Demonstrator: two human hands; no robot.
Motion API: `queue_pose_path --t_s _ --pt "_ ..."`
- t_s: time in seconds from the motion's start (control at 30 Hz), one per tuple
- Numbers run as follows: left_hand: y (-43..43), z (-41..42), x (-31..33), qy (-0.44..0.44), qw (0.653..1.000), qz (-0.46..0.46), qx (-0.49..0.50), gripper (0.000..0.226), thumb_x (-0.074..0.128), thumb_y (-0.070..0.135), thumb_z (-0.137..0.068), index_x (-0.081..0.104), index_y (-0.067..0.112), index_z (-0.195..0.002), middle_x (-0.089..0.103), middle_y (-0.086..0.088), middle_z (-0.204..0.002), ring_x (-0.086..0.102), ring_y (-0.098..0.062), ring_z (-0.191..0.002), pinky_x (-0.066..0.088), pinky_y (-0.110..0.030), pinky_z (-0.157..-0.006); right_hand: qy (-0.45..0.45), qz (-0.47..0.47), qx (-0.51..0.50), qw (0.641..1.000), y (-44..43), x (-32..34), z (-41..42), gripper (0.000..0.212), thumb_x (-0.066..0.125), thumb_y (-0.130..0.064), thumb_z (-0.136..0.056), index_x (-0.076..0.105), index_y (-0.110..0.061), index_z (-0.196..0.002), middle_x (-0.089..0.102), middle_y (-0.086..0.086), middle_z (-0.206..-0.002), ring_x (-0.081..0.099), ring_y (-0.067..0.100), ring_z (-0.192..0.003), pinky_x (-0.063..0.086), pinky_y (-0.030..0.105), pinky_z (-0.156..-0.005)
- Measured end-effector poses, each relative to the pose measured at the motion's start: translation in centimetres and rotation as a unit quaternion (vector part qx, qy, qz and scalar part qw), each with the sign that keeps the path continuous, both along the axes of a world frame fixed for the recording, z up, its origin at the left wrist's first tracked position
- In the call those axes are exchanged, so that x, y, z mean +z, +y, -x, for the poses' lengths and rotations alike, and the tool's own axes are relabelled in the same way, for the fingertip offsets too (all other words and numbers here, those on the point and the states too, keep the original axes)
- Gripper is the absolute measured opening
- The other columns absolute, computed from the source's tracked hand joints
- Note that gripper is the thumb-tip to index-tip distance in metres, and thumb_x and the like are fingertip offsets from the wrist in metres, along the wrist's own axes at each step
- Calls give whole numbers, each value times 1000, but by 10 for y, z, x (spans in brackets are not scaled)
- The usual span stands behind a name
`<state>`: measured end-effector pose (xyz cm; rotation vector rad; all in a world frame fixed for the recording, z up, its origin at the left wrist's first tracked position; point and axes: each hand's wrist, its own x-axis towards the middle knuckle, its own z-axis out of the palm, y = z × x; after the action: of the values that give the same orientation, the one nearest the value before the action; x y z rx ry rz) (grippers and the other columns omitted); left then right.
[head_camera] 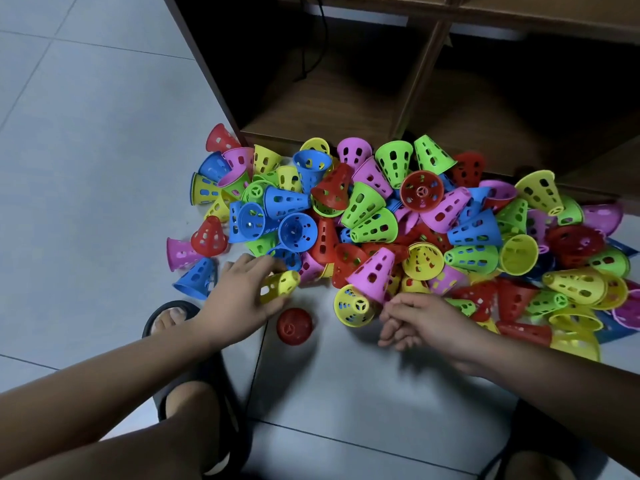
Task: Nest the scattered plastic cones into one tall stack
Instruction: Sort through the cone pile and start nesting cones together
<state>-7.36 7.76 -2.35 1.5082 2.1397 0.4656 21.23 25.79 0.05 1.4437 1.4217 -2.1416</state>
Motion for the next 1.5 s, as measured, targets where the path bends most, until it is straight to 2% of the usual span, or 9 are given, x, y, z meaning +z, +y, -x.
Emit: queue_pose_path --t_s 0.23,0.33,0.43,0.53,0.63,0.8,0.97,1.33,1.5 --pt "46 -38 44 -124 988 -87 -15 39 78 52 -91 59 34 -120 61 21 -110 59 -8 -107 48 -30 -91 -20 -120 86 989 7 -7 -3 4 65 -9 -102 67 -8 -106 76 7 -80 72 20 -71 51 33 -62" --pt "58 -51 51 -184 979 -94 -4 38 80 49 -92 61 31 -119 65 19 -112 64 -11 -109 52 -30 -91 -31 -131 94 986 11 -7 -1 9 66 -9 -96 69 -10 -105 77 10 -88 74 20 -75 52 38 -65" --pt "64 -63 57 -210 971 -112 -10 40 83 41 -92 62 24 -122 67 15 -115 66 -13 -111 53 -30 -91 -7 -83 59 995 15 -5 3 35 69 -30 -83 71 -15 -114 78 14 -105 74 22 -92 53 37 -69" --pt "62 -73 55 -197 972 -116 -54 43 84 42 -91 62 23 -124 65 16 -119 64 -12 -110 52 -30 -91 43 9 -1 999 22 -3 9 50 67 -41 -73 74 -16 -116 78 14 -112 71 23 -99 47 37 -76" --pt "57 -79 40 -174 975 -99 -93 47 81 47 -90 61 27 -126 64 17 -120 61 -8 -109 52 -35 -92 54 57 -52 996 29 -1 16 28 67 -46 -80 79 -25 -94 75 6 -99 66 18 -88 43 35 -71" --pt "54 -83 17 -136 974 -104 -150 39 80 44 -94 63 22 -122 64 8 -118 60 -18 -107 52 -43 -91 7 40 -7 999 33 -3 30 63 61 -75 -87 71 -31 -131 79 2 -119 65 22 -103 44 33 -75" --pt "52 -77 -1 -99 976 -107 -158 38 79 40 -95 65 22 -125 59 5 -124 60 -19 -111 53 -41 -91 -28 42 -31 998 38 -1 43 80 53 -90 -79 65 -34 -135 81 9 -111 72 26 -107 46 36 -77" --pt "8 -9 -12 -61 993 -66 -71 42 80 48 -93 65 25 -125 58 14 -119 57 -5 -109 49 -24 -94 13 74 -63 995 44 2 37 27 69 -35 -96 73 -14 -112 79 13 -106 66 19 -90 46 31 -73" --pt "-26 33 -26 18 998 -39 49 39 80 47 -91 64 28 -120 57 16 -113 58 -8 -106 51 -31 -88 57 -26 -24 998 24 12 36 43 81 -43 -84 73 -17 -117 78 9 -116 69 23 -106 44 38 -88"
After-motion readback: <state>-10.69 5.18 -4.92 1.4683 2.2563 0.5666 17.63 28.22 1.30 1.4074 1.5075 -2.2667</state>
